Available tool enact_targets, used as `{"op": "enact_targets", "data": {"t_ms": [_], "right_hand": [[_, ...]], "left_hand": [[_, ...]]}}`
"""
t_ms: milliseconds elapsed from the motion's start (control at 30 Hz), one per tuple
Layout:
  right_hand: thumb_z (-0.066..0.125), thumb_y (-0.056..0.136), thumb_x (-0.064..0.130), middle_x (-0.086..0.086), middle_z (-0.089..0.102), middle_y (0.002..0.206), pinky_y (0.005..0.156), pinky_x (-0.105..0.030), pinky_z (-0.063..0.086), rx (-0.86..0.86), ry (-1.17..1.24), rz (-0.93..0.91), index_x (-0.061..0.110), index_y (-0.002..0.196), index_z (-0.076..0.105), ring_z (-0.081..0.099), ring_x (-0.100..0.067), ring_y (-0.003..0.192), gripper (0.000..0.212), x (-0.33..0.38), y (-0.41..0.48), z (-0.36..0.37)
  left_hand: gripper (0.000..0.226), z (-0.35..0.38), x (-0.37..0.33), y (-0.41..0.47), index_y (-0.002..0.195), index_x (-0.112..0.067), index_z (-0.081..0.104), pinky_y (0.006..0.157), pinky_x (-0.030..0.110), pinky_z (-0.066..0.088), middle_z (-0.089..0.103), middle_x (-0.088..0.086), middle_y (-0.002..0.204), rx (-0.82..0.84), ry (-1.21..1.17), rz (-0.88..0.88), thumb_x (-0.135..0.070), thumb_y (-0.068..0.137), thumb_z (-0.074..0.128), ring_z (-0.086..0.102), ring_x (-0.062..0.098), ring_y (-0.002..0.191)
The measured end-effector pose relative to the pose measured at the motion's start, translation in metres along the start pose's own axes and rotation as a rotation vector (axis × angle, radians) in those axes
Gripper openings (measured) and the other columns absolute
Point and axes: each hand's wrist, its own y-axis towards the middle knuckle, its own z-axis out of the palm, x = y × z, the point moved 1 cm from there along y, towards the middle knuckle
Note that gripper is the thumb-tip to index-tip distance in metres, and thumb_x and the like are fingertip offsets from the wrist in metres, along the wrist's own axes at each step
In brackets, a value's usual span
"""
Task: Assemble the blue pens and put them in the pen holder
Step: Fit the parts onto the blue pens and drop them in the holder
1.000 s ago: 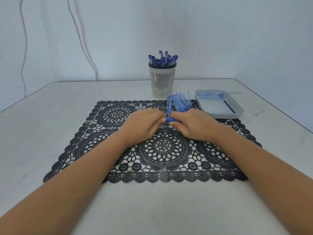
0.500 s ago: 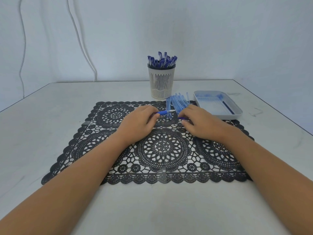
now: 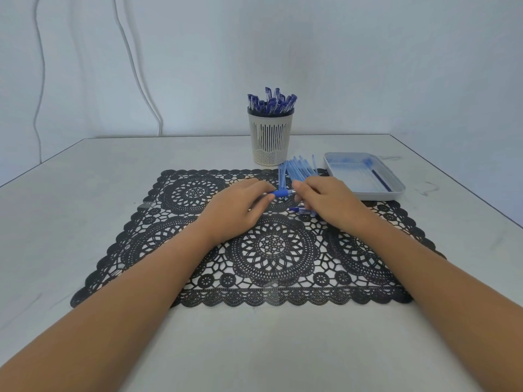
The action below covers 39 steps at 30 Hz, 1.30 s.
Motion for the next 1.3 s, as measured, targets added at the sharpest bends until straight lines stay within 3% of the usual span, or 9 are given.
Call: {"op": "enact_targets", "data": {"t_ms": [67, 200, 433, 600, 733, 867, 1000, 1133, 1300], "right_hand": [[0.043, 0.096, 0.036, 0.01, 0.055, 0.062, 0.059, -0.02, 0.039, 0.008, 0.03, 0.005, 0.022, 0.072, 0.059, 0.049, -0.005, 0.056, 0.032, 0.0, 0.0, 0.0], [0.046, 0.095, 0.033, 0.01, 0.054, 0.062, 0.056, -0.019, 0.037, -0.006, 0.044, -0.033, 0.022, 0.075, 0.058, 0.047, -0.002, 0.055, 0.026, 0.0, 0.0, -0.001], [0.048, 0.095, 0.028, 0.011, 0.05, 0.059, 0.053, -0.013, 0.035, -0.093, -0.019, -0.171, 0.014, 0.079, 0.06, 0.042, -0.003, 0.053, 0.024, 0.0, 0.0, 0.002], [0.046, 0.095, 0.032, 0.011, 0.048, 0.056, 0.052, -0.014, 0.034, -0.116, -0.004, -0.154, 0.011, 0.08, 0.062, 0.041, -0.003, 0.05, 0.031, 0.001, 0.0, 0.002], [0.036, 0.096, 0.044, 0.012, 0.045, 0.045, 0.056, -0.02, 0.033, -0.043, 0.107, -0.015, 0.014, 0.064, 0.056, 0.041, 0.0, 0.044, 0.048, 0.004, 0.0, 0.003], [0.039, 0.097, 0.038, 0.01, 0.038, 0.044, 0.051, -0.019, 0.029, -0.041, 0.166, -0.034, 0.017, 0.06, 0.048, 0.036, 0.001, 0.038, 0.043, 0.007, 0.0, 0.001], [0.039, 0.097, 0.037, 0.017, 0.042, 0.039, 0.047, -0.01, 0.031, -0.033, 0.173, -0.086, 0.016, 0.064, 0.049, 0.037, 0.001, 0.04, 0.04, 0.007, -0.001, 0.002], [0.039, 0.098, 0.034, 0.02, 0.043, 0.04, 0.051, -0.009, 0.033, -0.03, 0.143, -0.129, 0.013, 0.066, 0.05, 0.039, 0.001, 0.042, 0.039, 0.006, -0.002, 0.002], [0.041, 0.097, 0.033, 0.014, 0.04, 0.04, 0.05, -0.009, 0.033, -0.036, 0.137, -0.155, 0.01, 0.068, 0.054, 0.038, 0.0, 0.043, 0.039, 0.008, -0.003, 0.001]], "left_hand": [[0.031, 0.0, -0.001, 0.0, 0.111, -0.011, 0.06, 0.062, 0.017, 0.037, 0.063, -0.003, 0.094, 0.014, -0.002, 0.019, -0.03, 0.095, 0.041, 0.048, 0.005, 0.075], [0.038, -0.004, -0.003, 0.0, 0.113, -0.015, 0.06, 0.059, 0.026, 0.044, 0.059, -0.009, 0.086, 0.025, -0.021, -0.007, -0.035, 0.093, 0.034, 0.052, 0.007, 0.072], [0.031, -0.003, -0.003, 0.001, 0.092, -0.021, 0.053, 0.049, 0.022, 0.032, 0.045, -0.014, 0.059, 0.084, -0.072, -0.073, -0.039, 0.092, 0.028, 0.043, 0.001, 0.052], [0.029, -0.004, -0.006, -0.001, 0.1, -0.015, 0.053, 0.049, 0.023, 0.031, 0.043, -0.014, 0.062, 0.071, 0.053, -0.095, -0.034, 0.099, 0.031, 0.043, 0.006, 0.054], [0.036, -0.008, -0.014, -0.003, 0.099, -0.007, 0.059, 0.04, 0.018, 0.027, 0.061, -0.003, 0.075, -0.098, 0.222, 0.064, -0.031, 0.096, 0.033, 0.055, 0.016, 0.053], [0.038, -0.01, -0.014, -0.001, 0.097, -0.007, 0.06, 0.037, 0.022, 0.034, 0.063, 0.0, 0.074, -0.126, 0.258, 0.12, -0.031, 0.095, 0.031, 0.056, 0.017, 0.051], [0.041, -0.012, -0.01, 0.002, 0.097, -0.011, 0.058, 0.042, 0.018, 0.025, 0.05, -0.011, 0.063, -0.018, 0.124, 0.027, -0.04, 0.097, 0.028, 0.045, 0.01, 0.049], [0.027, -0.017, -0.009, 0.005, 0.089, -0.013, 0.057, 0.05, 0.016, 0.03, 0.044, -0.011, 0.059, 0.177, -0.221, -0.123, -0.027, 0.099, 0.036, 0.038, 0.002, 0.049], [0.03, -0.027, -0.012, 0.008, 0.083, -0.012, 0.061, 0.042, 0.011, 0.026, 0.04, -0.013, 0.049, 0.297, -0.546, -0.295, -0.025, 0.098, 0.037, 0.032, 0.0, 0.04]]}}
